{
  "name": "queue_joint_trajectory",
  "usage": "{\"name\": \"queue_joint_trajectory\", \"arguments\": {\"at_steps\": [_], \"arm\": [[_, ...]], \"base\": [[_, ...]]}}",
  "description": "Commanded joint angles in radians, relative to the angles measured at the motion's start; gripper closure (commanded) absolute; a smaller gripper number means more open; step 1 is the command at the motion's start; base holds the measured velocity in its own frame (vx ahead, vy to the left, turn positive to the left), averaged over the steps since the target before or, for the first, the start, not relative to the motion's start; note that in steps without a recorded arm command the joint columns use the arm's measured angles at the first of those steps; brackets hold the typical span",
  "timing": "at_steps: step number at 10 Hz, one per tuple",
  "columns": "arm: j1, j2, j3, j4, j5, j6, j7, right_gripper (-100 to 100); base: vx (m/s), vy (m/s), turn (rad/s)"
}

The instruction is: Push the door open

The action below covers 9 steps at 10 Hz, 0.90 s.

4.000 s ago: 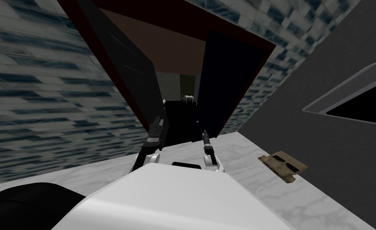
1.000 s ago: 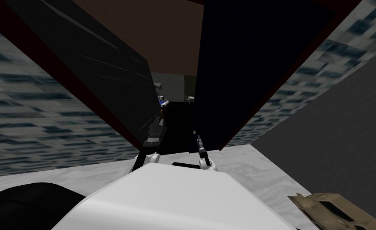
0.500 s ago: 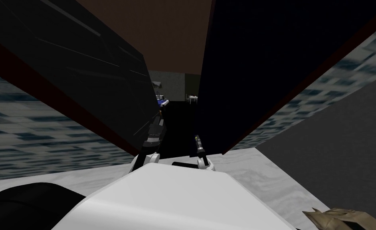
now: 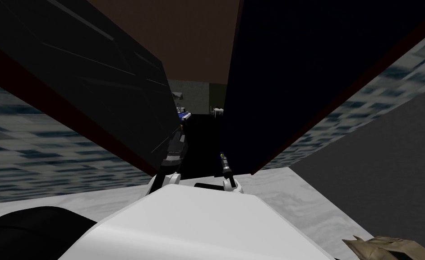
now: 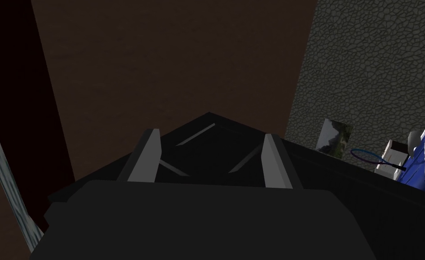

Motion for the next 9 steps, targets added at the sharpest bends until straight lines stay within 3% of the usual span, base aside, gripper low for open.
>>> {"name": "queue_joint_trajectory", "arguments": {"at_steps": [1,4,9], "arm": [[0.000,0.000,0.000,0.000,0.000,-0.001,0.000,100],[0.001,-0.013,-0.012,0.001,-0.006,0.000,0.004,100],[-0.001,-0.045,-0.057,0.003,-0.028,-0.003,0.017,100]], "base": [[-0.006,0.000,-0.002],[0.086,0.030,-0.012],[0.194,0.077,-0.042]]}}
